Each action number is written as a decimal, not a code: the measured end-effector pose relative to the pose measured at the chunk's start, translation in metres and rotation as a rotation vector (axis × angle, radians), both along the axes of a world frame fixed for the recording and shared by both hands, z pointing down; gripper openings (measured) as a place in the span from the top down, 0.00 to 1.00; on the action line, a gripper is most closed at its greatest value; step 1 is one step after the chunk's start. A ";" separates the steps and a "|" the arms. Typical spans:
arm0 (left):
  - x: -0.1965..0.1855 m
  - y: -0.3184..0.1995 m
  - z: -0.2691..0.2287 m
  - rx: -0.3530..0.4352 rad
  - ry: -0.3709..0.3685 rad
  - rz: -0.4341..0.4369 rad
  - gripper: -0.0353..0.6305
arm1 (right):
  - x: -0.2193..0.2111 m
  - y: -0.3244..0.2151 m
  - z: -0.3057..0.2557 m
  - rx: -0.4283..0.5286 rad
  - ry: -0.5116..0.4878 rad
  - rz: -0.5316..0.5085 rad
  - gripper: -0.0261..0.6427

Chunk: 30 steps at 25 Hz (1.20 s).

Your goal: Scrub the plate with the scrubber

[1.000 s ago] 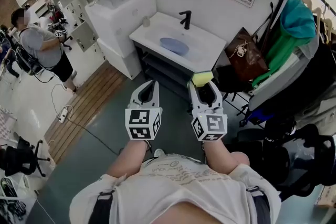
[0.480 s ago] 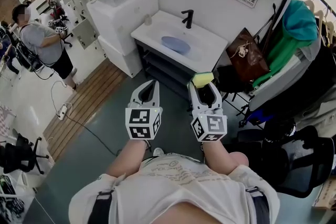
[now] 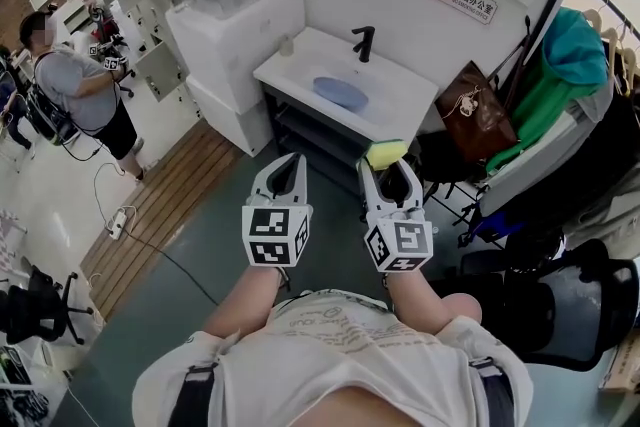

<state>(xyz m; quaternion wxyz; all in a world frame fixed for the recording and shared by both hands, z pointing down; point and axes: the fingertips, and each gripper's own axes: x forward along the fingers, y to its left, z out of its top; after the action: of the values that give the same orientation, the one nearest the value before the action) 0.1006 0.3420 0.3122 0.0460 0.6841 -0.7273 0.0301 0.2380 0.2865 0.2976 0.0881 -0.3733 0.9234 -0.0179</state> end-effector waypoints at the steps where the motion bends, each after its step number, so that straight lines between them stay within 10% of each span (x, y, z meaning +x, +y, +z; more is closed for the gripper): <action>1: -0.004 0.000 0.000 0.002 -0.002 0.006 0.92 | -0.004 0.001 0.000 0.003 -0.001 0.006 0.64; 30: -0.080 -0.143 0.039 -0.036 0.006 0.036 0.92 | -0.065 -0.143 0.034 0.004 0.006 0.044 0.64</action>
<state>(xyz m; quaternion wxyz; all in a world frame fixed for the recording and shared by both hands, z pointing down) 0.0202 0.1986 0.3513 0.0600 0.6963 -0.7140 0.0421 0.1734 0.1434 0.3312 0.0865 -0.3933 0.9152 -0.0130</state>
